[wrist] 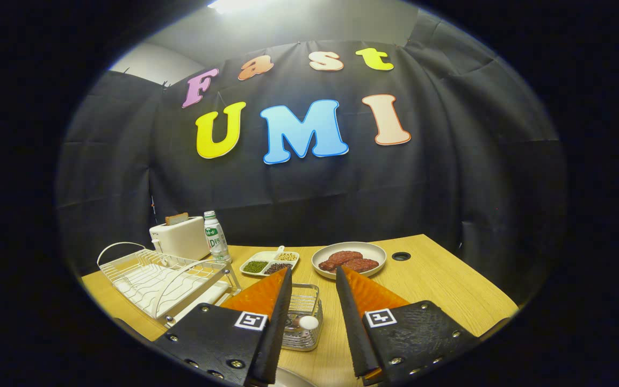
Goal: Take the plate from the dish rack, then take the spoon from the basket and place it into the plate.
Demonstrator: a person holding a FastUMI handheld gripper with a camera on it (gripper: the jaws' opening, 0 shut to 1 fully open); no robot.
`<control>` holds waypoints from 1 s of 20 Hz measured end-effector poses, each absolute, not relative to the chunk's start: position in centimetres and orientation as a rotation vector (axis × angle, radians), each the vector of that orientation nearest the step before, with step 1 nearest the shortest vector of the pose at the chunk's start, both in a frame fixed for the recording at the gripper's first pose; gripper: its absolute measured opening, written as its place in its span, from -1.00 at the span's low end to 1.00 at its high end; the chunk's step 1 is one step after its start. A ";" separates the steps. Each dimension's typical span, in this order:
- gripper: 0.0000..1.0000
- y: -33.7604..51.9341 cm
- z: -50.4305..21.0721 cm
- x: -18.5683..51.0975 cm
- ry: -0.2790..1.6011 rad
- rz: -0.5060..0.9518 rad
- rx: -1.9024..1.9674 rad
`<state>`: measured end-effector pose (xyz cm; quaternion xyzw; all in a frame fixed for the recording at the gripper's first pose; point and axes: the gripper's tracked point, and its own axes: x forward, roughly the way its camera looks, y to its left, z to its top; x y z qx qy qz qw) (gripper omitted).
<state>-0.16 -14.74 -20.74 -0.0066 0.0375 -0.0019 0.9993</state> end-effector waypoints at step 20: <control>-0.76 -12.5 -15.3 -2.0 0.105 -0.056 -0.088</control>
